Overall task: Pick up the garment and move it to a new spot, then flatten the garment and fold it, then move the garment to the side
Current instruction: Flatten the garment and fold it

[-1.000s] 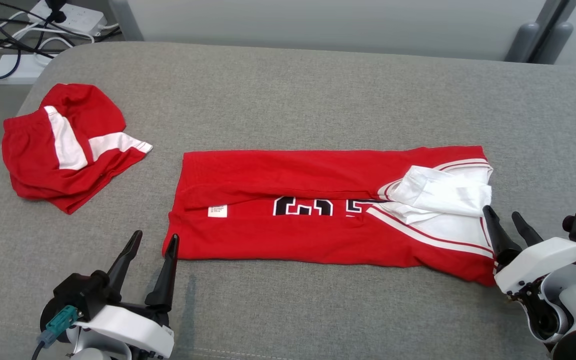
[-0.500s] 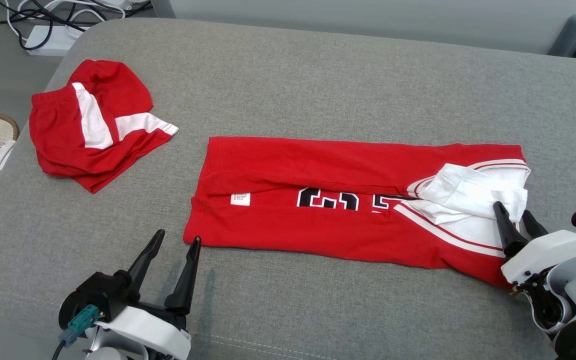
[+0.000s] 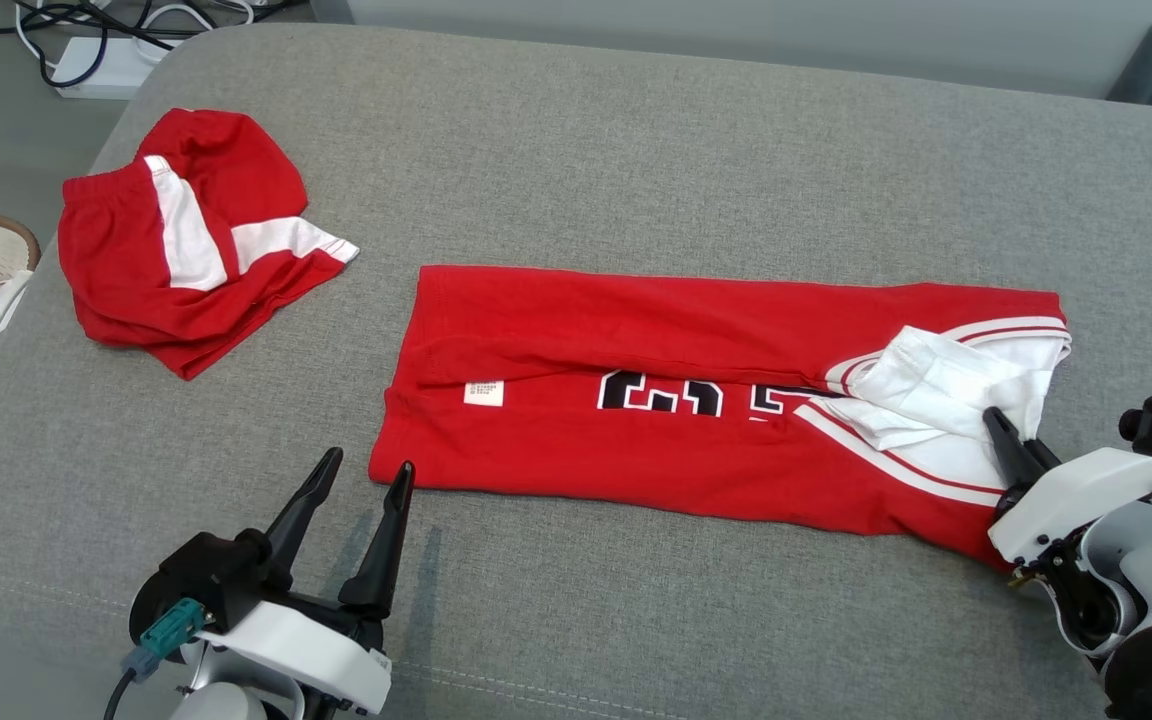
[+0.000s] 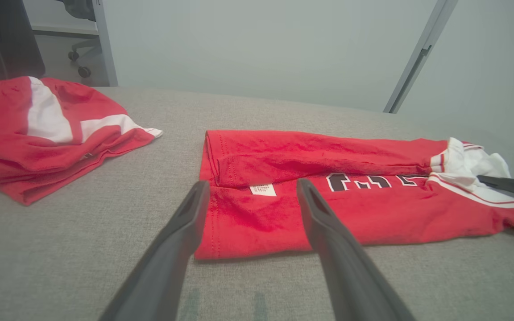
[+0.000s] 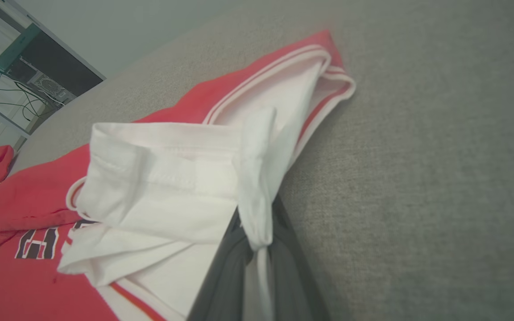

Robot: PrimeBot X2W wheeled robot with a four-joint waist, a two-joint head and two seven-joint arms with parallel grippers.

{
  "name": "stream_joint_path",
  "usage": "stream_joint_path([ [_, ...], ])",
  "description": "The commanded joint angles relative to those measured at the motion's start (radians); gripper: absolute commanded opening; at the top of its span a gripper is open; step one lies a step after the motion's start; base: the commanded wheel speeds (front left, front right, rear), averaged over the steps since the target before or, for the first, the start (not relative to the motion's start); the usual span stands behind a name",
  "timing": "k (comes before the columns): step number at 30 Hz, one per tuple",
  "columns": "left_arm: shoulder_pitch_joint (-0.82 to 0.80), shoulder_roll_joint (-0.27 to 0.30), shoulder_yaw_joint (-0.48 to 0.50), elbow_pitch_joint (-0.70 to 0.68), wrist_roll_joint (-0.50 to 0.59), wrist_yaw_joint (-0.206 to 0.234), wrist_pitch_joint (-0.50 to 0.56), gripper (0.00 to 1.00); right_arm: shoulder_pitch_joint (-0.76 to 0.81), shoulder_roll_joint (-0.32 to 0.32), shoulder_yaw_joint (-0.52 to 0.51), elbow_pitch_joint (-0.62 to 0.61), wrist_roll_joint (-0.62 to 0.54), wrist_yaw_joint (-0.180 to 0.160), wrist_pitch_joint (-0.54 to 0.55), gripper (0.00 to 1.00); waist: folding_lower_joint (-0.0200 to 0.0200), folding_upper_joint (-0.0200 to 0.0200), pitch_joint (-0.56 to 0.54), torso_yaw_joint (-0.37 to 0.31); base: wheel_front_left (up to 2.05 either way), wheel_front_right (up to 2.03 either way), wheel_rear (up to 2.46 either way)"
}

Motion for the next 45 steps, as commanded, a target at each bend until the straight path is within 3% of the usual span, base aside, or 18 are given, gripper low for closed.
stream_joint_path([
  [1,-0.038,0.025,0.032,-0.023,-0.009,-0.007,-0.01,1.0,0.004,-0.02,0.014,0.001,0.014,0.004,-0.009,0.0,0.0,0.0,0.001,0.0,0.0,0.0,0.0],
  [13,-0.025,0.022,0.024,-0.023,-0.026,-0.007,-0.01,1.0,-0.01,-0.121,-0.038,0.067,0.017,0.004,-0.052,0.0,0.0,0.0,-0.012,-0.021,0.0,0.0,0.0],
  [27,-0.017,0.005,0.01,-0.03,-0.037,-0.007,-0.01,1.0,0.031,-0.3,-0.09,0.038,0.032,0.004,-0.038,0.0,0.0,0.0,-0.033,-0.111,0.0,0.0,0.0],
  [35,-0.023,-0.001,-0.011,-0.022,-0.042,-0.007,-0.01,1.0,0.016,-0.281,-0.038,-0.178,-0.014,0.004,-0.004,0.0,0.0,0.0,-0.036,-0.123,0.0,0.0,0.0],
  [45,-0.019,-0.007,-0.055,-0.014,-0.053,-0.007,-0.01,1.0,0.023,-0.201,0.008,-0.445,-0.068,0.004,0.146,0.0,0.0,0.0,-0.041,-0.076,0.0,0.0,0.0],
])
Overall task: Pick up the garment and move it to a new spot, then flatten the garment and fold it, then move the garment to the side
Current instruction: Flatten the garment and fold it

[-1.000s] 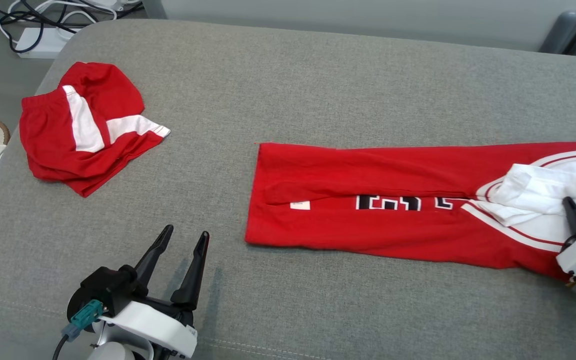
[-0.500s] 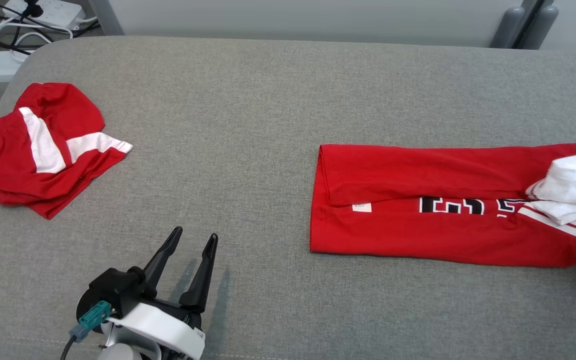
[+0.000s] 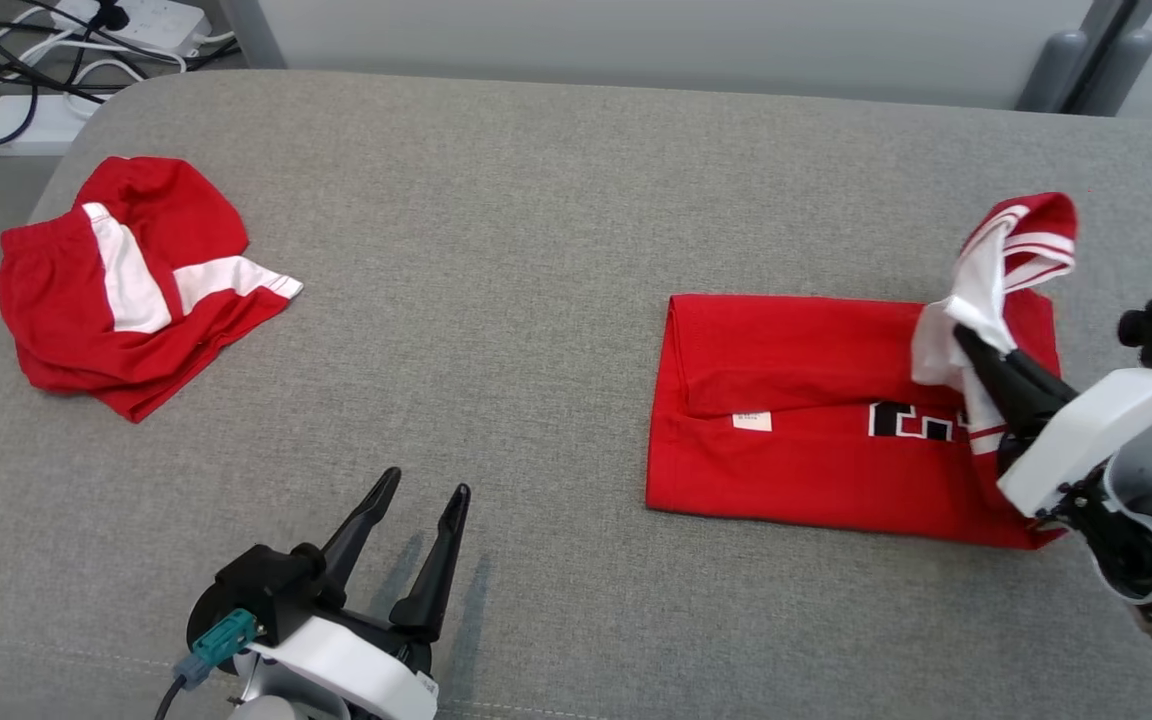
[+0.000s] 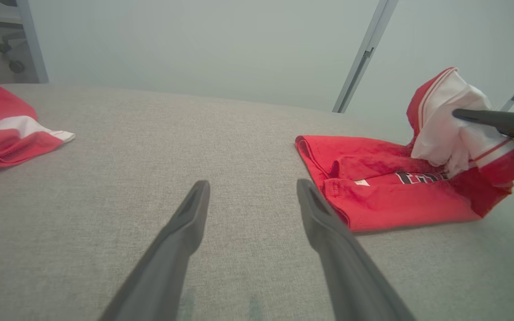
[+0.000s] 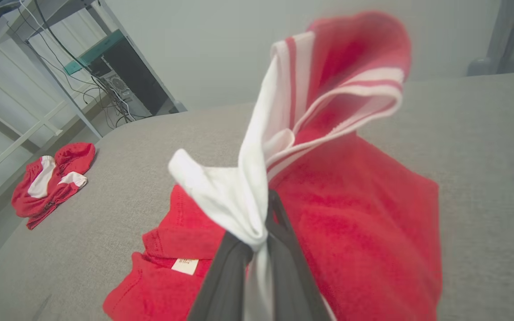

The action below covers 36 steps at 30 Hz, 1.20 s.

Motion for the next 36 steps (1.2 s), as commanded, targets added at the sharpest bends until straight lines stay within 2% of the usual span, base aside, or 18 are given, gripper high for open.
stream_joint_path([
  [1,-0.021,0.007,0.027,-0.018,-0.009,-0.007,-0.01,1.0,0.016,0.0,0.009,-0.033,-0.012,0.0,0.016,0.0,0.0,-0.0001,0.001,0.012,0.0,0.0,0.0],
  [9,-0.032,0.003,-0.003,-0.018,-0.018,-0.007,-0.01,1.0,-0.002,0.132,0.023,-0.044,-0.091,0.0,0.093,0.0,0.0,-0.0001,0.009,0.065,0.0,0.0,0.0],
  [15,-0.044,-0.003,-0.03,-0.017,-0.021,-0.007,-0.01,1.0,-0.02,0.214,0.012,0.031,-0.151,0.0,0.104,0.0,0.0,-0.0001,0.015,0.1,0.0,0.0,0.0],
  [16,-0.045,-0.003,-0.034,-0.017,-0.022,-0.007,-0.01,1.0,-0.024,0.223,0.007,0.051,-0.165,0.0,0.1,0.16,0.0,-0.0001,0.016,0.104,0.0,0.0,0.0],
  [17,-0.046,-0.004,-0.037,-0.017,-0.023,-0.007,-0.01,1.0,-0.029,0.231,0.002,0.064,-0.177,0.0,0.092,0.51,0.0,-0.0001,0.017,0.107,0.0,0.0,0.0],
  [18,-0.047,-0.003,-0.04,-0.017,-0.023,-0.007,-0.01,1.0,-0.03,0.242,-0.009,0.072,-0.178,0.0,0.082,1.0,0.0,-0.0001,0.017,0.11,0.0,0.0,0.0],
  [21,-0.045,-0.001,-0.04,-0.019,-0.019,-0.007,-0.01,1.0,-0.031,0.266,-0.038,0.052,-0.158,0.0,0.052,1.0,0.0,-0.0001,0.014,0.106,0.0,0.0,0.0],
  [24,-0.04,0.003,-0.031,-0.022,-0.015,-0.007,-0.01,1.0,-0.026,0.267,-0.051,-0.02,-0.121,0.0,0.048,1.0,0.0,-0.0001,0.008,0.085,0.0,0.0,0.0],
  [27,-0.04,0.003,-0.023,-0.029,-0.008,-0.007,-0.01,1.0,-0.025,0.244,-0.064,-0.062,-0.123,0.0,0.042,1.0,0.0,-0.0001,0.003,0.068,0.0,0.0,0.0],
  [29,-0.043,0.001,-0.013,-0.044,0.006,-0.007,-0.01,1.0,-0.019,0.199,-0.112,-0.098,-0.141,0.0,0.019,1.0,0.0,-0.0001,-0.006,0.041,0.0,0.0,0.0],
  [33,-0.047,0.0,-0.007,-0.061,0.023,-0.007,-0.01,1.0,0.014,0.152,-0.197,-0.095,-0.164,0.0,0.0,1.0,0.0,-0.0001,-0.016,0.008,0.0,0.0,0.0],
  [36,-0.047,0.0,0.0,-0.067,0.03,-0.007,-0.01,1.0,0.041,0.139,-0.234,-0.085,-0.173,0.0,-0.007,1.0,0.0,-0.0001,-0.02,-0.006,0.0,0.0,0.0],
])
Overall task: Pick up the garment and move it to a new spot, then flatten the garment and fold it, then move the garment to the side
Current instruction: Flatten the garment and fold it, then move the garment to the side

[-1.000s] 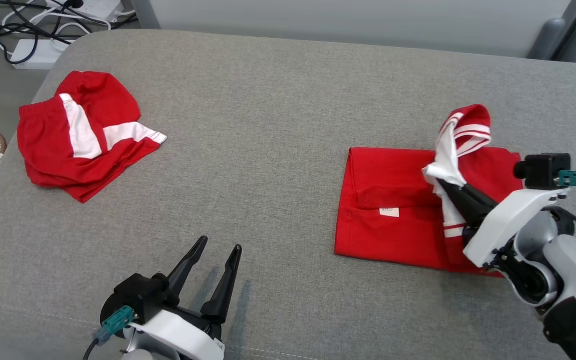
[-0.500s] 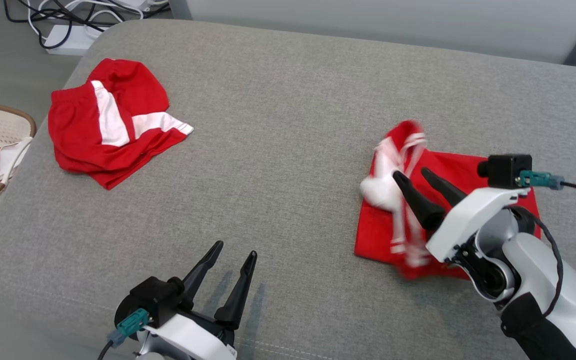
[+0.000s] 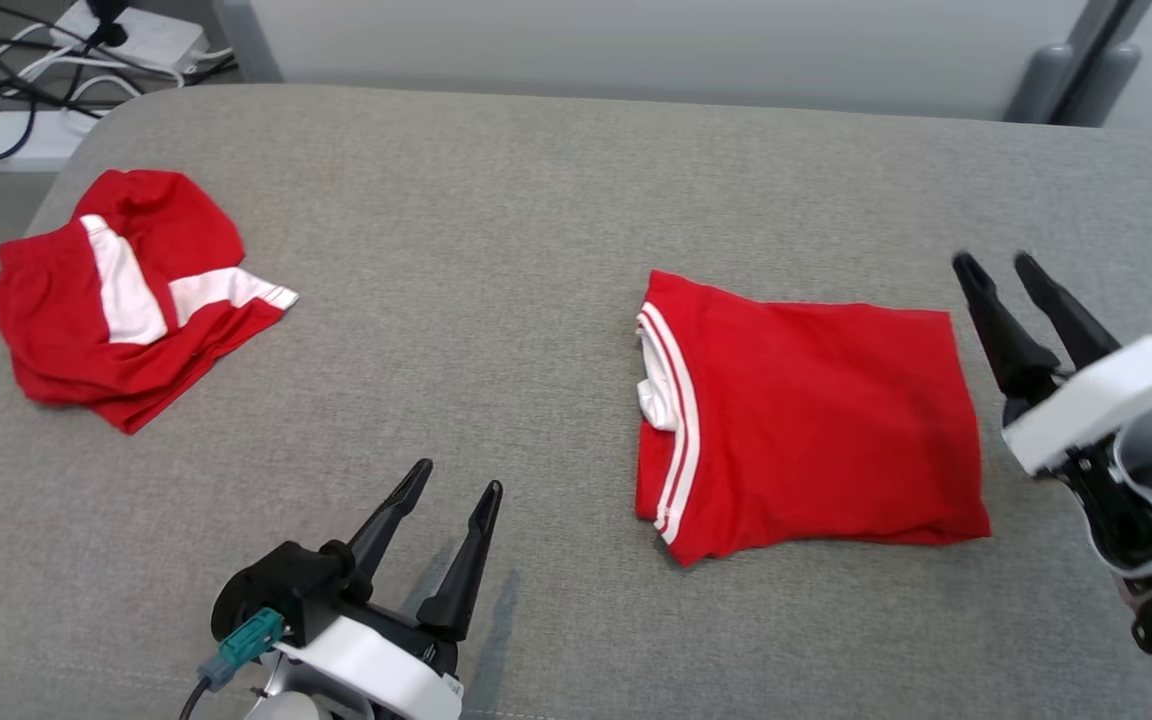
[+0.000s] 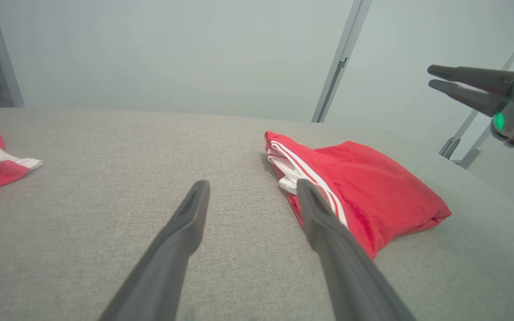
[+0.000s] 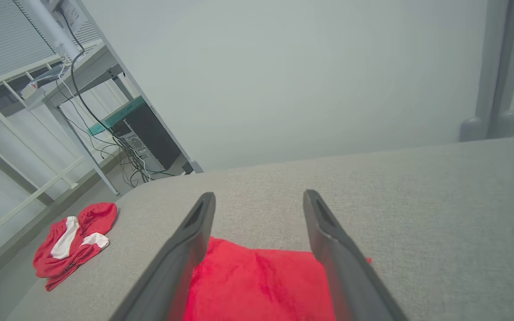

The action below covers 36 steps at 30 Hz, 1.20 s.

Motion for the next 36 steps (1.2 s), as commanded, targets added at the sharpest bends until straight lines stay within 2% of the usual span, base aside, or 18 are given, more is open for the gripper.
stream_joint_path([
  [1,-0.044,0.015,0.039,-0.028,0.005,-0.007,-0.01,1.0,0.023,-0.007,0.006,-0.015,-0.012,0.0,-0.01,1.0,0.0,-0.0001,-0.004,-0.009,0.0,0.0,0.0],
  [7,-0.044,0.023,0.038,-0.035,0.023,-0.007,-0.01,1.0,0.108,-0.01,-0.038,0.031,-0.056,0.0,-0.019,1.0,0.0,-0.0001,0.007,-0.023,0.0,0.0,0.0],
  [11,-0.057,0.031,0.032,-0.04,0.028,-0.007,-0.01,1.0,0.146,0.022,-0.058,0.09,-0.089,0.0,-0.045,1.0,0.0,-0.0001,0.024,-0.004,0.0,0.0,0.0],
  [22,-0.076,0.036,0.034,-0.052,0.05,-0.007,-0.01,1.0,0.122,0.074,-0.078,0.25,-0.132,0.0,-0.097,1.0,0.0,-0.0001,0.067,0.065,0.0,0.0,0.0],
  [29,-0.085,0.034,0.037,-0.054,0.055,-0.007,-0.01,1.0,0.085,0.084,-0.04,0.315,-0.154,0.0,-0.11,1.0,0.0,-0.0001,0.089,0.089,0.0,0.0,0.0],
  [32,-0.085,0.032,0.04,-0.053,0.051,-0.007,-0.01,1.0,0.077,0.088,-0.016,0.33,-0.15,0.0,-0.103,0.03,0.0,-0.0001,0.093,0.092,0.0,0.0,0.0],
  [33,-0.085,0.032,0.041,-0.052,0.05,-0.007,-0.01,1.0,0.075,0.088,-0.008,0.335,-0.146,0.0,-0.099,0.0,0.0,-0.0001,0.093,0.092,0.0,0.0,0.0],
  [36,-0.086,0.031,0.041,-0.051,0.049,-0.007,-0.01,1.0,0.067,0.081,0.005,0.344,-0.141,0.0,-0.11,0.0,0.0,-0.0001,0.09,0.09,0.0,0.0,0.0],
])
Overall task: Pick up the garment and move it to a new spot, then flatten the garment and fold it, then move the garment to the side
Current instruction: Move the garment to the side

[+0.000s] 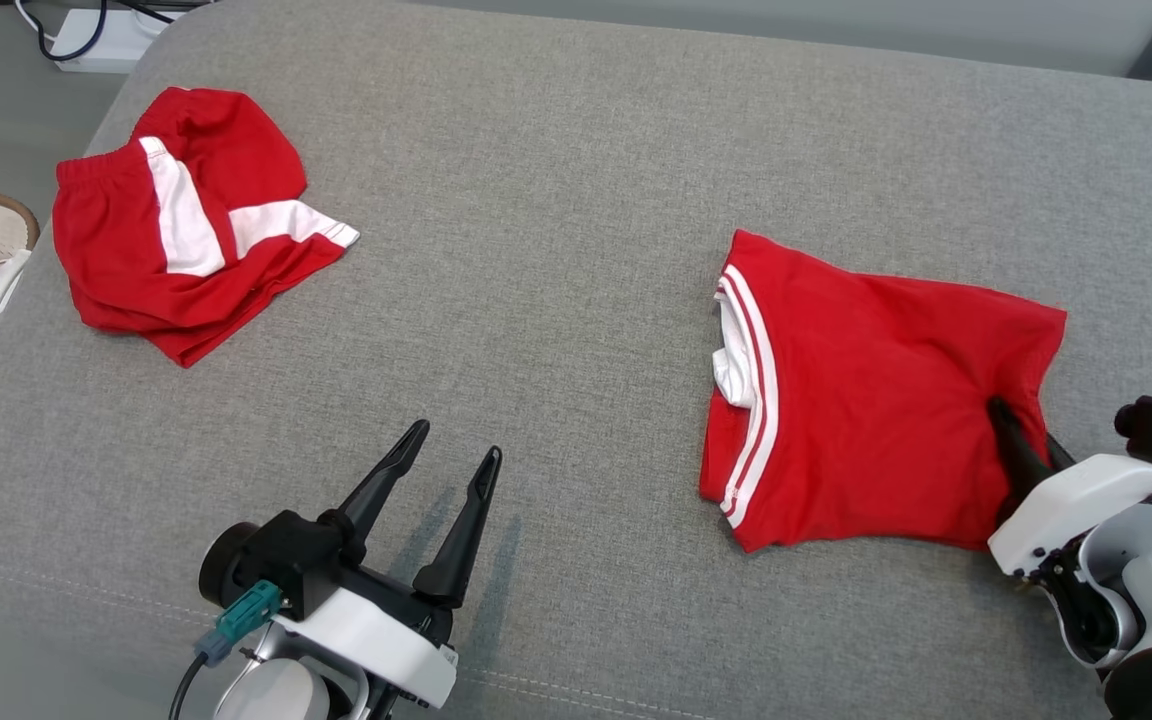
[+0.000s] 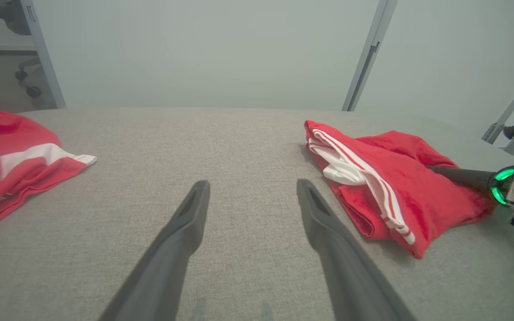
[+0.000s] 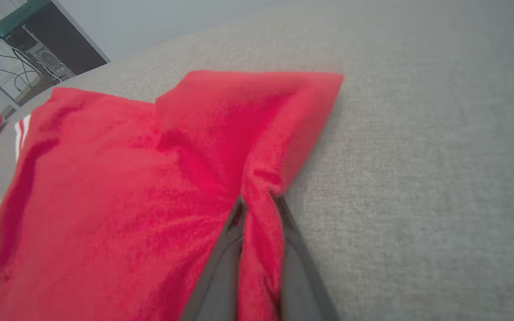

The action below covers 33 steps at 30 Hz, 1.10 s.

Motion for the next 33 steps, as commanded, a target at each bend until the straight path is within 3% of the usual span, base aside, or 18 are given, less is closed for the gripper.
stream_joint_path([
  [1,-0.039,0.012,0.038,-0.024,-0.005,-0.007,-0.01,1.0,0.001,-0.009,0.023,-0.002,0.006,0.0,-0.016,0.0,0.0,-0.0001,-0.004,-0.004,0.0,0.0,0.0],
  [14,-0.014,0.011,0.037,-0.014,-0.011,-0.007,-0.01,1.0,0.014,-0.018,0.058,0.004,0.038,0.0,-0.041,0.0,0.0,-0.0001,-0.068,-0.07,0.0,0.0,0.0],
  [33,0.033,0.021,0.04,-0.006,-0.017,-0.007,-0.01,1.0,0.072,0.049,0.162,0.032,0.065,0.0,-0.06,0.0,0.0,-0.0001,-0.166,-0.361,0.0,0.0,0.0],
])
